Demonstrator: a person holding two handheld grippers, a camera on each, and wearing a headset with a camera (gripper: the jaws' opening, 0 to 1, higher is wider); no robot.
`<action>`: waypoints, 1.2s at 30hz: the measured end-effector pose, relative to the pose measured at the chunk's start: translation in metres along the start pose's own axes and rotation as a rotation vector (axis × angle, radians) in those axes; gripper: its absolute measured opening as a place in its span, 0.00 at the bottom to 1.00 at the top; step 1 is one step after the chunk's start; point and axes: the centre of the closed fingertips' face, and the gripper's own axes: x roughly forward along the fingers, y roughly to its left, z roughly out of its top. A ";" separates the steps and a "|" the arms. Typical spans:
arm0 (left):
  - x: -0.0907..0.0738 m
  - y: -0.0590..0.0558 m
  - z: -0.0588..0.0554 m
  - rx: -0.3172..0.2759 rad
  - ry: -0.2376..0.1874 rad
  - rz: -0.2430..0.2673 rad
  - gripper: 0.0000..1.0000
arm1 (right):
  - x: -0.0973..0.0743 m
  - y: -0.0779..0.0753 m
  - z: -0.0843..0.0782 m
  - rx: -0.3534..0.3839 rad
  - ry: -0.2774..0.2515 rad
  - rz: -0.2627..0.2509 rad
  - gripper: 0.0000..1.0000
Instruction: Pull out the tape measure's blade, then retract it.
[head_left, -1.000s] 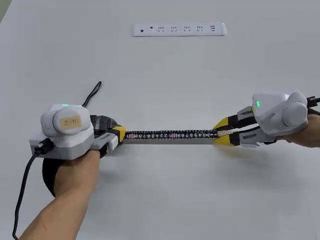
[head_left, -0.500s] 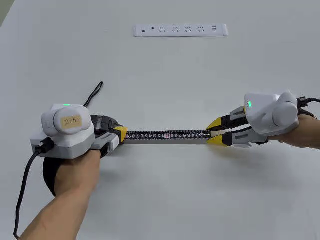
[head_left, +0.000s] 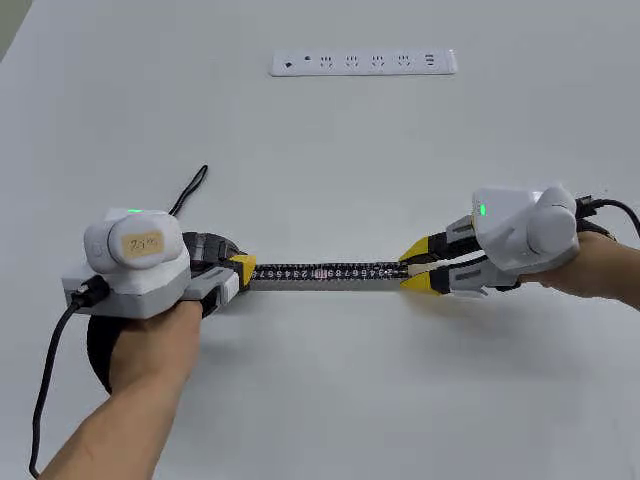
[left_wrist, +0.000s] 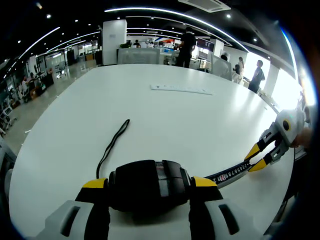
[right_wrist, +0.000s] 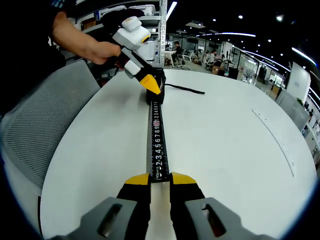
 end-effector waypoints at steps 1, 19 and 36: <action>0.000 0.000 0.000 -0.001 0.001 0.000 0.61 | 0.001 0.000 0.000 -0.001 0.002 0.000 0.12; -0.001 0.000 -0.001 -0.001 0.004 -0.004 0.61 | 0.020 0.000 0.013 0.007 -0.025 0.010 0.12; -0.002 0.000 -0.001 -0.010 0.005 -0.007 0.61 | 0.035 0.002 0.027 -0.001 -0.038 0.016 0.12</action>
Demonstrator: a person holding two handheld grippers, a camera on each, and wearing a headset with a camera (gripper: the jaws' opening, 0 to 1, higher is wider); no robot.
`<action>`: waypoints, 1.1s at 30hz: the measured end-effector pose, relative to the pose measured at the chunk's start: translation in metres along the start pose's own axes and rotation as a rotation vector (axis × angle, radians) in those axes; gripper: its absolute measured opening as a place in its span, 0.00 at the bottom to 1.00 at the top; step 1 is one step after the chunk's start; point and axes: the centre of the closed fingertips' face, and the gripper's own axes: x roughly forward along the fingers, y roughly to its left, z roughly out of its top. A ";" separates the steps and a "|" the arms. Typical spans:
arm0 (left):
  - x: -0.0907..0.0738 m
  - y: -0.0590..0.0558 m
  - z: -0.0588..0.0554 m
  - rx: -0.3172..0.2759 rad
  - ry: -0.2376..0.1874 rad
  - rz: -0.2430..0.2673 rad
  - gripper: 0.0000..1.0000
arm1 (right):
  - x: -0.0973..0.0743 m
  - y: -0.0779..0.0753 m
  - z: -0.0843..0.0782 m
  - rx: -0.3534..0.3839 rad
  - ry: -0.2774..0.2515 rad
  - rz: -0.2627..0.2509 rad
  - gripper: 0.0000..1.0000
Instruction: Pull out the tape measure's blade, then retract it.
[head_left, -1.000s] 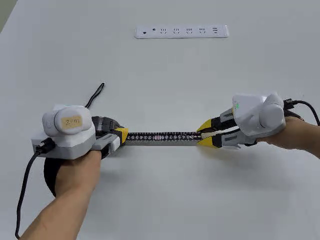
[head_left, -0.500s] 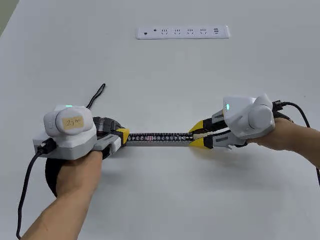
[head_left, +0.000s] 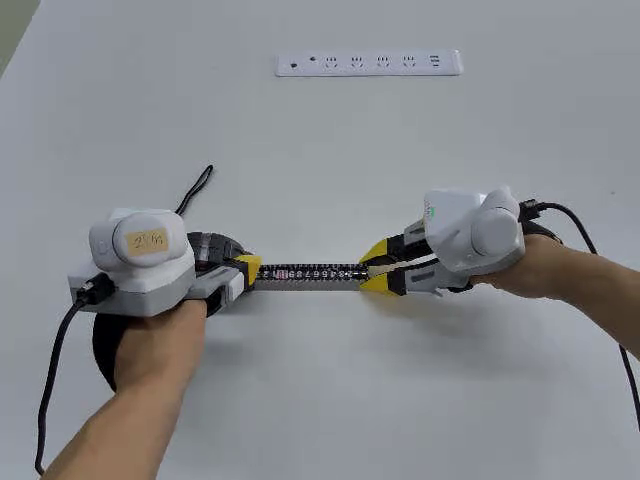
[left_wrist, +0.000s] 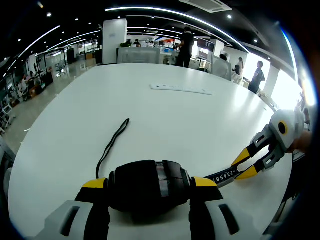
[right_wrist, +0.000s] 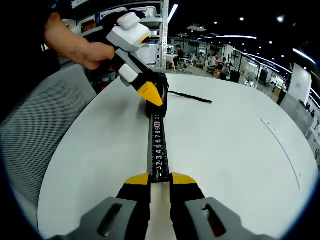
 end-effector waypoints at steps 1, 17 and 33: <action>0.000 0.000 0.000 0.002 0.001 0.000 0.61 | 0.003 -0.001 0.000 0.002 -0.001 -0.001 0.12; 0.001 0.001 0.000 0.001 0.007 -0.004 0.61 | 0.024 -0.002 0.015 0.009 -0.025 0.005 0.12; 0.000 0.000 0.000 -0.002 0.010 -0.010 0.61 | 0.045 0.000 0.034 0.013 -0.051 0.012 0.12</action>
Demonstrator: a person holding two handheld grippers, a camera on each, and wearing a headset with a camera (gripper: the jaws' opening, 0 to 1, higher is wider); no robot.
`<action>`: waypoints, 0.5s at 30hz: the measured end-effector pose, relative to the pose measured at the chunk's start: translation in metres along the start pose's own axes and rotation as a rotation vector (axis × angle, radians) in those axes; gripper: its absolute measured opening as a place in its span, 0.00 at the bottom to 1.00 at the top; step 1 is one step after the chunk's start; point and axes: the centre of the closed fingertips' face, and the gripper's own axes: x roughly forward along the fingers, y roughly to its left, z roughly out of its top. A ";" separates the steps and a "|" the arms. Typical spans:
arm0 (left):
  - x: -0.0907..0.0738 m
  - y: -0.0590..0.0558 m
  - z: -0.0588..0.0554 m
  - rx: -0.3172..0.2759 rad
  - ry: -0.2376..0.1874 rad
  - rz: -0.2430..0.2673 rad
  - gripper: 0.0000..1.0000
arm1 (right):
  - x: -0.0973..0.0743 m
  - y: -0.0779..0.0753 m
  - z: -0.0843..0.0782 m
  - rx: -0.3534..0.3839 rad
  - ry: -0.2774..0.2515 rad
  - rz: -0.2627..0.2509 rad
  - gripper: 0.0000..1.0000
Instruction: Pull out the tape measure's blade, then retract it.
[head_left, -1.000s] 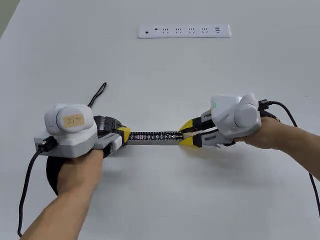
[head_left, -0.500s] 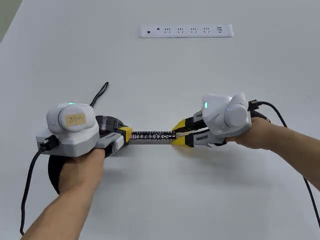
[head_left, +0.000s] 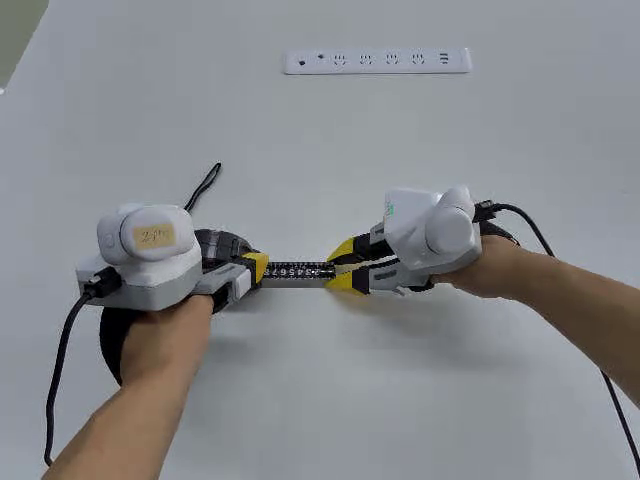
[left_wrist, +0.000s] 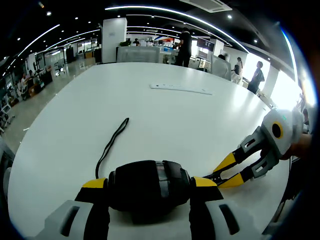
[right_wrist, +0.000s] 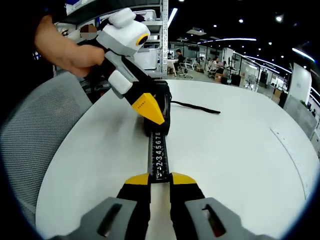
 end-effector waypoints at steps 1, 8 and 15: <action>0.000 0.000 0.000 0.001 0.000 0.000 0.61 | 0.002 0.000 0.002 -0.001 -0.002 0.001 0.12; 0.000 0.000 0.000 0.000 0.001 -0.002 0.61 | 0.012 0.001 0.010 -0.005 -0.009 0.003 0.12; 0.000 0.000 0.000 -0.002 0.002 -0.004 0.61 | 0.017 0.001 0.014 -0.009 -0.012 0.005 0.12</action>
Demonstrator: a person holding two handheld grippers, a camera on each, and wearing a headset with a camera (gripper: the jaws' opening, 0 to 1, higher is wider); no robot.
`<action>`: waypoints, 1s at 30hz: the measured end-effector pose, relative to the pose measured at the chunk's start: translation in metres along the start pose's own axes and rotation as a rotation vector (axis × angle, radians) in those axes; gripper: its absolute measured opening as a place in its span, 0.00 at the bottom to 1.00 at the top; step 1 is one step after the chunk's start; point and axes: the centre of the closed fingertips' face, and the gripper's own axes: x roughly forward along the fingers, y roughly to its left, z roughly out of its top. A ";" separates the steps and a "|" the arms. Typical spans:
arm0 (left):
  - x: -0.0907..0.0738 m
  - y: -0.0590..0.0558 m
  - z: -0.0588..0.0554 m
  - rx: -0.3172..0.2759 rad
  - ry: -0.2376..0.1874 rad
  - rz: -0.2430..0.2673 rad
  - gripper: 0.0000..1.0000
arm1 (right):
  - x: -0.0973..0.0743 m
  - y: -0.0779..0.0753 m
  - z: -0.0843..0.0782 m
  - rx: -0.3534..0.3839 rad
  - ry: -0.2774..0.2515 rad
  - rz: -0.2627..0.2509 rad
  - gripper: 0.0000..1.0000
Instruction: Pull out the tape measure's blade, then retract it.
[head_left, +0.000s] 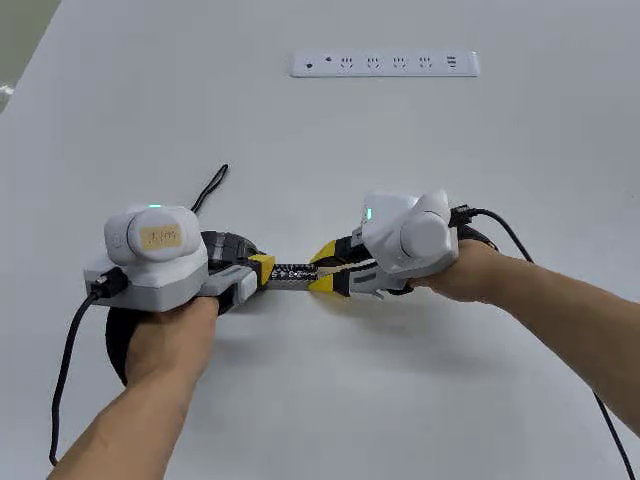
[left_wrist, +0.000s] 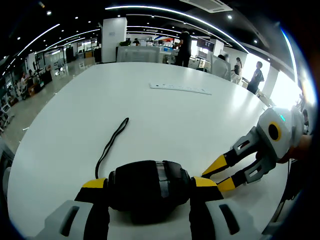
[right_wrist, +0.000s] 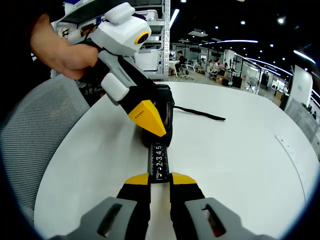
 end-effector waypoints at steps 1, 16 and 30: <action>0.000 0.000 0.000 0.000 0.000 -0.001 0.61 | 0.002 0.000 0.001 -0.001 -0.001 0.001 0.12; 0.001 0.002 0.000 -0.016 0.003 -0.013 0.62 | 0.029 0.001 0.021 -0.017 -0.016 0.009 0.12; 0.002 0.002 -0.001 -0.021 0.005 -0.025 0.62 | 0.038 0.002 0.027 -0.018 -0.022 0.011 0.13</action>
